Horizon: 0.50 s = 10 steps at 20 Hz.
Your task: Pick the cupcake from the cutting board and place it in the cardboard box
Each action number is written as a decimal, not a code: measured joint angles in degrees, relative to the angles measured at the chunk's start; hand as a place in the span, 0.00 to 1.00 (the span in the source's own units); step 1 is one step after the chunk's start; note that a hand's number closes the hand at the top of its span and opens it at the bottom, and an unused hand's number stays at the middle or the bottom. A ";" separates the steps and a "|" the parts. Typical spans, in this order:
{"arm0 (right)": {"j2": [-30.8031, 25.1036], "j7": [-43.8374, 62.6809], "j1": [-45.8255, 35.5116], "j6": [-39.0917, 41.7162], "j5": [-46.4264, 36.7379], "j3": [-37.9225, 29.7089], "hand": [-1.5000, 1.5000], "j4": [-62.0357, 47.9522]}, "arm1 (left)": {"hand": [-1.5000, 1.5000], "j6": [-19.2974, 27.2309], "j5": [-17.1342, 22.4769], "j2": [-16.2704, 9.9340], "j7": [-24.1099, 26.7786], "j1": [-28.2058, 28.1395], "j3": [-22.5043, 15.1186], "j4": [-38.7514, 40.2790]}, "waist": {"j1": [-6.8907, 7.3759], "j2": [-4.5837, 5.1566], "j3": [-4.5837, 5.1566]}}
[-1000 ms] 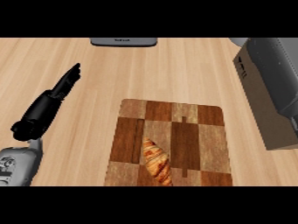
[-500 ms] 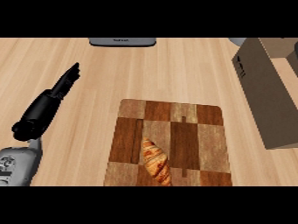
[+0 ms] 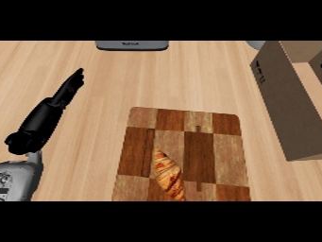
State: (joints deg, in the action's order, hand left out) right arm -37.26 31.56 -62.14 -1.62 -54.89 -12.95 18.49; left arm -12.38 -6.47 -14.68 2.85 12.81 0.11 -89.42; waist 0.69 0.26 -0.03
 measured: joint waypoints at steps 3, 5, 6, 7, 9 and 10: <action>-1.06 -1.06 1.67 3.93 1.65 -1.20 0.00 -1.29 | 0.50 -0.27 -0.47 -0.23 0.88 -1.65 -0.17 -0.91 | 0.07 -0.04 -0.01; -1.48 -4.03 3.20 6.96 3.22 -1.99 0.00 -1.10 | 0.50 -0.31 -0.26 -0.25 0.82 -1.33 0.36 -0.56 | -0.29 -0.15 0.00; -1.74 -6.08 4.30 7.71 3.94 -2.36 0.00 -0.87 | 0.50 -0.34 -0.18 -0.19 0.70 -0.86 0.53 -0.32 | -0.39 -0.15 0.01; -1.94 -7.90 4.90 8.42 4.62 -2.72 0.00 -0.53 | 0.50 -0.45 -0.26 -0.13 0.60 -0.63 0.50 0.05 | -0.42 -0.14 -0.01; -1.73 -10.90 5.52 8.48 6.05 -3.58 0.00 0.70 | 0.50 -0.61 -0.35 -0.46 0.91 -0.37 1.00 0.70 | -0.40 -0.13 0.00; -1.80 -12.44 5.78 7.63 6.69 -4.13 0.00 1.37 | 0.50 -0.43 -0.59 -0.08 1.17 -0.53 0.70 0.61 | -0.34 -0.11 -0.02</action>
State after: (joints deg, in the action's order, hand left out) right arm -39.06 19.12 -56.36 6.01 -48.20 -17.07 19.86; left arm -12.80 -7.06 -14.76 4.02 12.28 0.80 -88.81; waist 0.35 0.15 -0.06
